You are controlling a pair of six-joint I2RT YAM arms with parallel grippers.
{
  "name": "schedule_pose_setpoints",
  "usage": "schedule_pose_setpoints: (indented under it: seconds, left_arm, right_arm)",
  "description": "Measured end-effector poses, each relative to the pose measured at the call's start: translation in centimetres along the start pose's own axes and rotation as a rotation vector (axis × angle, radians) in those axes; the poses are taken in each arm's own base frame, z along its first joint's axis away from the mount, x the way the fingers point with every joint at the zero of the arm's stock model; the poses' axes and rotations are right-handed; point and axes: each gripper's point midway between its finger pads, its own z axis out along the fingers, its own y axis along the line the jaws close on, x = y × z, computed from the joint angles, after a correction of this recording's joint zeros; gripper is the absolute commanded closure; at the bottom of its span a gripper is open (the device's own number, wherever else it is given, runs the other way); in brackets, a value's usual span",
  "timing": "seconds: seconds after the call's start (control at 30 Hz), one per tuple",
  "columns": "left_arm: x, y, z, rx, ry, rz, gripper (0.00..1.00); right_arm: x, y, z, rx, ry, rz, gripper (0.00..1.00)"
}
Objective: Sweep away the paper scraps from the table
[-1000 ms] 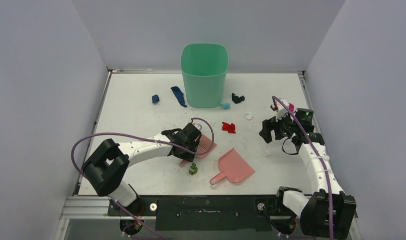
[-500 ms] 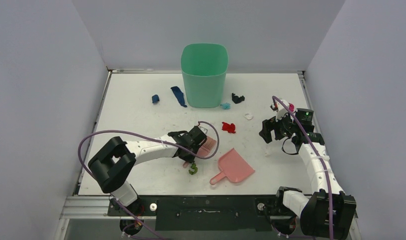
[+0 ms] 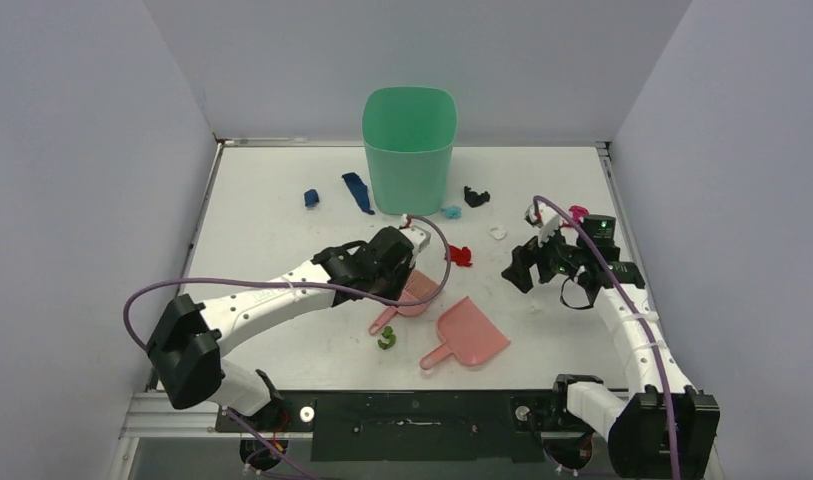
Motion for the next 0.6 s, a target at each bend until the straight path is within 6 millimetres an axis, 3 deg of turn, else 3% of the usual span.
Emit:
schedule_pose_setpoints:
  seconds: [0.2, 0.37, 0.47, 0.6]
  left_arm:
    - [-4.7, -1.8, -3.3, 0.102, -0.139, 0.045, 1.00]
    - [-5.6, -1.2, -2.9, 0.086, -0.137, 0.034, 0.65]
    - [-5.4, 0.0, -2.4, 0.071, -0.130, -0.007, 0.57]
    - [-3.7, 4.5, -1.3, 0.035, -0.085, -0.164, 0.54]
  right_arm:
    - [-2.5, 5.7, 0.2, -0.187, -0.053, -0.245, 0.15]
    - [-3.0, 9.3, 1.5, -0.277, -0.027, -0.400, 0.16]
    - [-2.3, 12.1, 2.7, -0.336, 0.015, -0.519, 0.17]
    - [-1.3, 14.7, 4.5, -0.409, 0.098, -0.664, 0.25]
